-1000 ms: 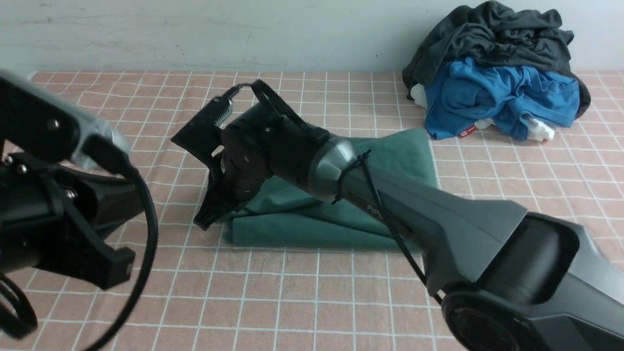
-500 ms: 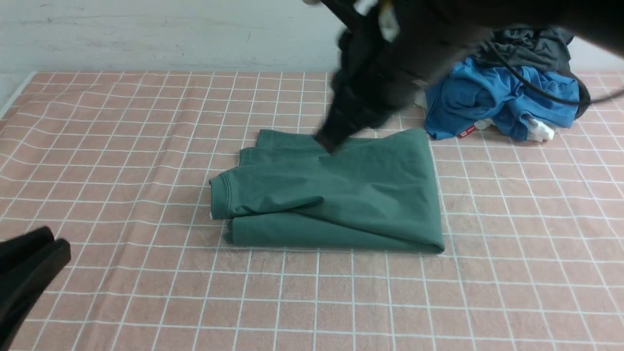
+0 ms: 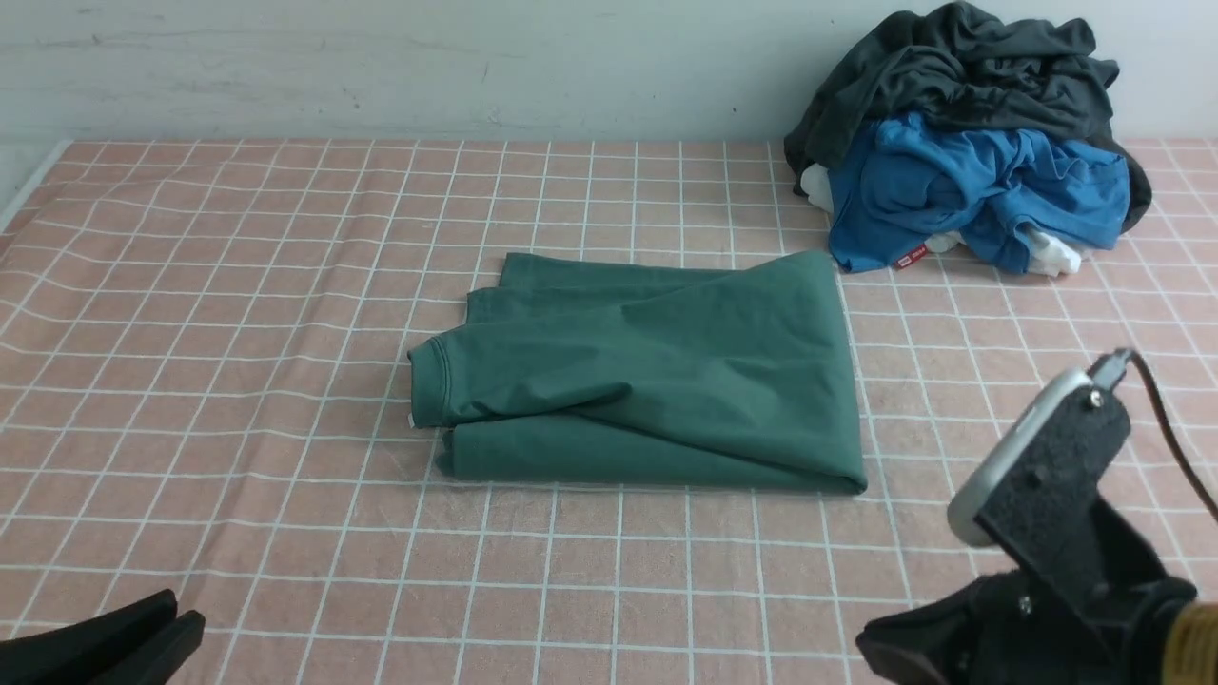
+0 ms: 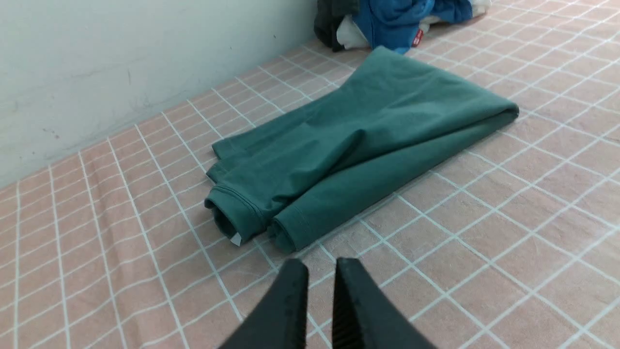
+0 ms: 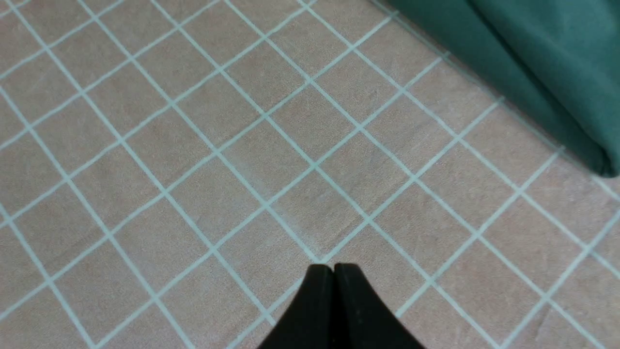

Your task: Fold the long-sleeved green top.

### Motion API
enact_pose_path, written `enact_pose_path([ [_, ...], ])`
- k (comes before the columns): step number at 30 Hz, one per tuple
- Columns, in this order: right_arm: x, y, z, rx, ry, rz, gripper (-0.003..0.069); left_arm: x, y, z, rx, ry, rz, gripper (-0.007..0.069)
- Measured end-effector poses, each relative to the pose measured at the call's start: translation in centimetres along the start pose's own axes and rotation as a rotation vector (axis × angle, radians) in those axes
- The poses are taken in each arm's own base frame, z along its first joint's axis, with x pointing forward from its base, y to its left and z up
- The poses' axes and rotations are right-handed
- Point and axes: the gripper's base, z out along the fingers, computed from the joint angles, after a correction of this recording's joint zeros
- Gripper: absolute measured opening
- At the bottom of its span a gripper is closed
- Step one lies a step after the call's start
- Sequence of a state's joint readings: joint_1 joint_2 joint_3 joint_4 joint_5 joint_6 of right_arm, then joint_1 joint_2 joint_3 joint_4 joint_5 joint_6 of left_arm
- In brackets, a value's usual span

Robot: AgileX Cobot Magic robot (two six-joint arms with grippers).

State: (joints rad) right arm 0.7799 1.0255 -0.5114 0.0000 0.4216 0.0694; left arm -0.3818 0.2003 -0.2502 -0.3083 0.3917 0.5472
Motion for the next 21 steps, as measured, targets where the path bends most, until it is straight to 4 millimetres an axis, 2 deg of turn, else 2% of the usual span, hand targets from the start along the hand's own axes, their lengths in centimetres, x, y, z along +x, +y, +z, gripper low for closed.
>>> enact_pose_path([
  [7, 3.0, -0.1, 1.0, -0.001, 0.016, 0.005, -0.0011, 0.9, -0.3, 0.2, 0.017, 0.042, 0.001, 0.0072],
  [14, 4.4, -0.3, 1.0, 0.010, 0.121, -0.009, -0.0011, 0.9, -0.3, 0.2, 0.019, 0.046, 0.001, 0.0072],
  [17, 4.7, -0.4, 0.4, 0.020, 0.099, -0.049, -0.0011, 0.9, -0.3, 0.2, 0.020, 0.047, 0.001, 0.0072],
  [21, 6.3, -1.1, -1.7, 0.060, -0.077, -0.089, -0.0011, 0.9, -0.3, 0.2, 0.020, 0.047, -0.001, 0.0072],
])
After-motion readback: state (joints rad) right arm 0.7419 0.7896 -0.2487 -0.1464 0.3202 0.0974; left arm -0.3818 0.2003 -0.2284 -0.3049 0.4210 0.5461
